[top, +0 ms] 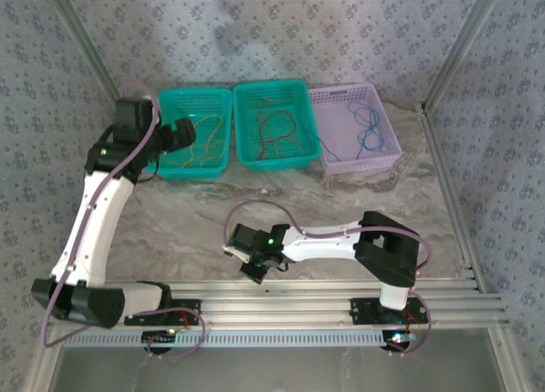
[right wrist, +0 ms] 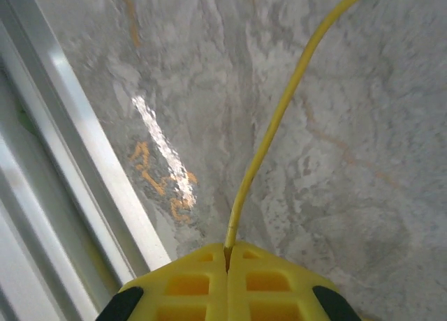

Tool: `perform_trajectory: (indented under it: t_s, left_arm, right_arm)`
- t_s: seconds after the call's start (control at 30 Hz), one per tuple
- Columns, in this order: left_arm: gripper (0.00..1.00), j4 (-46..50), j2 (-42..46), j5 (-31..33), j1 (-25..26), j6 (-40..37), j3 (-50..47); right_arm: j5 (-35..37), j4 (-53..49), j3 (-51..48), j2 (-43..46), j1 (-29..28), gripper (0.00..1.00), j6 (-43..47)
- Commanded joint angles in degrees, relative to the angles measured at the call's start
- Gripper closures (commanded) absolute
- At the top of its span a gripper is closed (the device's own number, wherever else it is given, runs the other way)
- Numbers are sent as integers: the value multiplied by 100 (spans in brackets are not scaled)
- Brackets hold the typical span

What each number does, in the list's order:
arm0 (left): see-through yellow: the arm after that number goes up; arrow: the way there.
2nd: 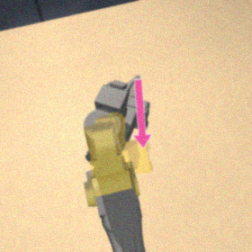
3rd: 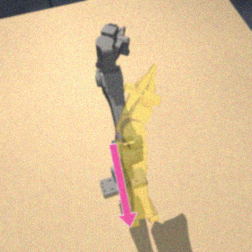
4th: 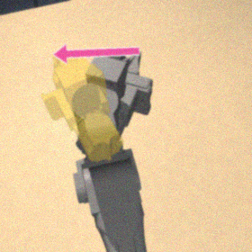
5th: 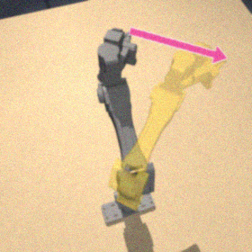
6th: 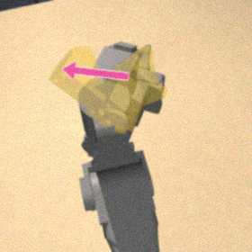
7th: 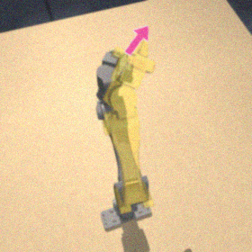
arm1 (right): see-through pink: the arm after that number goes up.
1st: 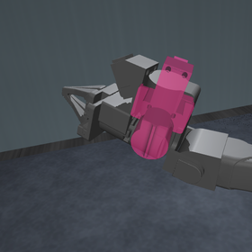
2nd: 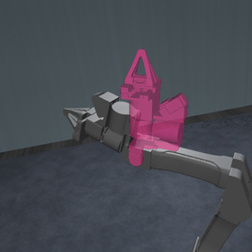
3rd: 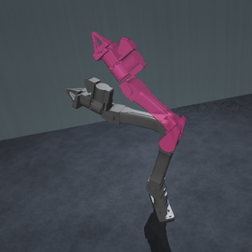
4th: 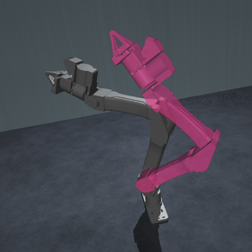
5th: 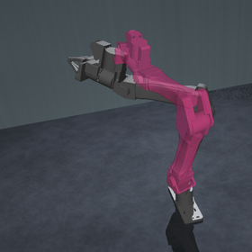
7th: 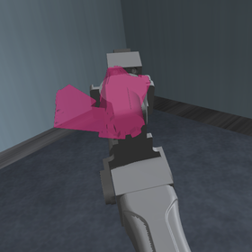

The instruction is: Untangle the cables

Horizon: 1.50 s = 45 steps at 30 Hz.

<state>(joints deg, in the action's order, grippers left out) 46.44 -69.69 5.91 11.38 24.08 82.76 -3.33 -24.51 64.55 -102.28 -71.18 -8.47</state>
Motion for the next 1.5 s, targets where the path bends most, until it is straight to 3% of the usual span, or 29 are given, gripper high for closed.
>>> perform_trajectory:
  t_s: [0.0, 0.17, 0.33, 0.63, 0.73, 0.87, 1.0, 1.13, 1.3, 1.43, 1.47]
  left_arm:
    - [0, -91, 918, 349, -21, 69, -502]
    - [0, -101, 2128, 1064, -35, 187, -1592]
    - [0, -416, 3091, 1369, -48, 341, -2539]
    - [0, -482, 3417, 1448, -100, 246, -2809]
    - [0, -475, 3466, 1445, -109, 217, -2818]
    - [0, -476, 3556, 1514, -109, 151, -2856]
    - [0, -492, 3594, 1518, -108, 133, -2891]
    - [0, -507, 3578, 1505, -110, 124, -2897]
    - [0, -529, 3544, 1472, -131, 124, -2898]
    - [0, -520, 3502, 1439, -157, 124, -2897]
    - [0, -521, 3500, 1439, -166, 124, -2897]
  right_arm:
    - [19, -393, 604, 640, 103, 100, 132]
    - [-523, -516, 1543, 1061, 483, 100, 214]
    - [-1159, -643, 2861, 545, 1027, 100, 161]
    - [-1934, -966, 5883, -1558, 1727, 100, -263]
    - [-2283, -1317, 7367, -2680, 2034, 100, -655]
    - [-2582, -1023, 8853, -3822, 2437, 100, -1393]
    - [-2660, 202, 9036, -4381, 2809, 100, -2256]
    - [-2974, 502, 9597, -5136, 3058, 100, -2980]
    - [-2587, 61, 9521, -5387, 3016, 100, -2480]
    - [-2565, -296, 9387, -5414, 3007, 91, -2281]
    - [-2540, -413, 9398, -5401, 2969, 84, -2182]
